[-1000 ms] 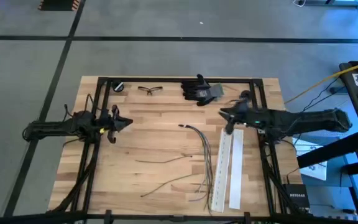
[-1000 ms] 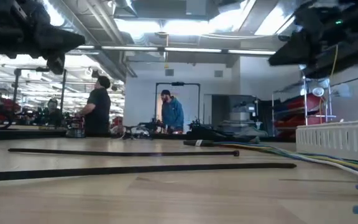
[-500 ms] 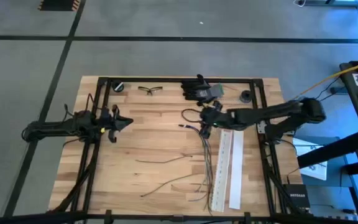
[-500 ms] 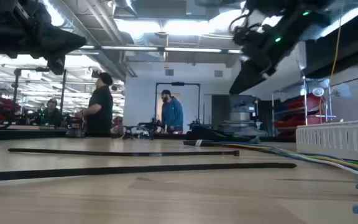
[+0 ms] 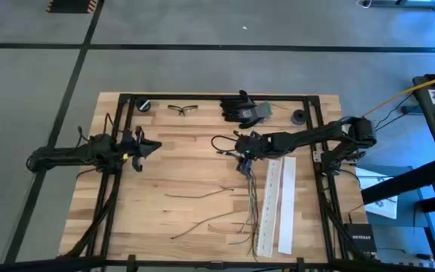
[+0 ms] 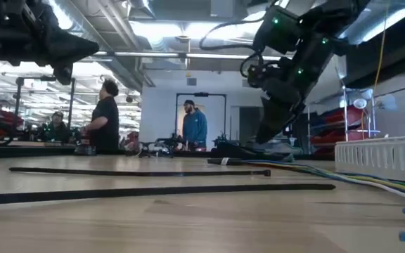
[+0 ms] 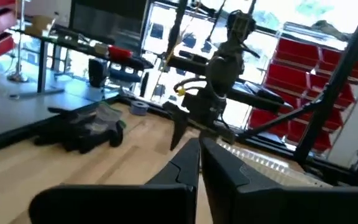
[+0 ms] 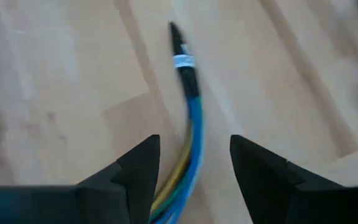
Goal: Ziptie cables
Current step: Wrap the top zip tie on the cables
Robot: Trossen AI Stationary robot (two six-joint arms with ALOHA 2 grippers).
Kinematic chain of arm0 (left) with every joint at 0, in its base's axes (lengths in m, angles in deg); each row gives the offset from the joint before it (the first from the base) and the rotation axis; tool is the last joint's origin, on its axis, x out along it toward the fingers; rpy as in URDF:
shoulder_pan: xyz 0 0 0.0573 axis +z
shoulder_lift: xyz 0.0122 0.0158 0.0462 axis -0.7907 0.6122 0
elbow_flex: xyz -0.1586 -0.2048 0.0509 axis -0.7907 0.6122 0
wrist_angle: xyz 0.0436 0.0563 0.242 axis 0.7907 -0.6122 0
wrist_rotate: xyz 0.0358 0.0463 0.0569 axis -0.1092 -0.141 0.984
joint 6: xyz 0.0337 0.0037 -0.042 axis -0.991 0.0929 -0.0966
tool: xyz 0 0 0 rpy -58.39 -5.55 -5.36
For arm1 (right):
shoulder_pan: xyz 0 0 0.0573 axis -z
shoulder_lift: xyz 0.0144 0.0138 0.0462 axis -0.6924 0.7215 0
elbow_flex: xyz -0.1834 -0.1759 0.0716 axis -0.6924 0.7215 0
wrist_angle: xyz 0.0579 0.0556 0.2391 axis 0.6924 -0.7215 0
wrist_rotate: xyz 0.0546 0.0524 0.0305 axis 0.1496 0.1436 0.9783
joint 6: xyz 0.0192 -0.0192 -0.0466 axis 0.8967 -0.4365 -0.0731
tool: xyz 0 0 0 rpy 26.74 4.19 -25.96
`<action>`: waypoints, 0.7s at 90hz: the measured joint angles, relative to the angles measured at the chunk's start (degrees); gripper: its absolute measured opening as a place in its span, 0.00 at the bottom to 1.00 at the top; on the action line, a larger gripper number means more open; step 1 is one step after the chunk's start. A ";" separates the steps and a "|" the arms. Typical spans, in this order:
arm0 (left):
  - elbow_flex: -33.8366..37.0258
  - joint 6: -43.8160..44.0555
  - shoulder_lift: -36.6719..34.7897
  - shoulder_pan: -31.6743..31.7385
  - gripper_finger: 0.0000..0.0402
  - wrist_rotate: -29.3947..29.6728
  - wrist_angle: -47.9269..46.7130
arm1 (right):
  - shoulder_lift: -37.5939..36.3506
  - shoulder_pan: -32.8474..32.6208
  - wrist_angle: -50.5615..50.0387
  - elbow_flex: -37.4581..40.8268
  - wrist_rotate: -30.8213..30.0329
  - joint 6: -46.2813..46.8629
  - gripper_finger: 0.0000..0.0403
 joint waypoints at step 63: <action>-18.32 -2.12 41.03 -17.27 0.23 -3.01 -1.45 | -0.65 -12.70 15.34 0.00 6.13 -11.08 0.46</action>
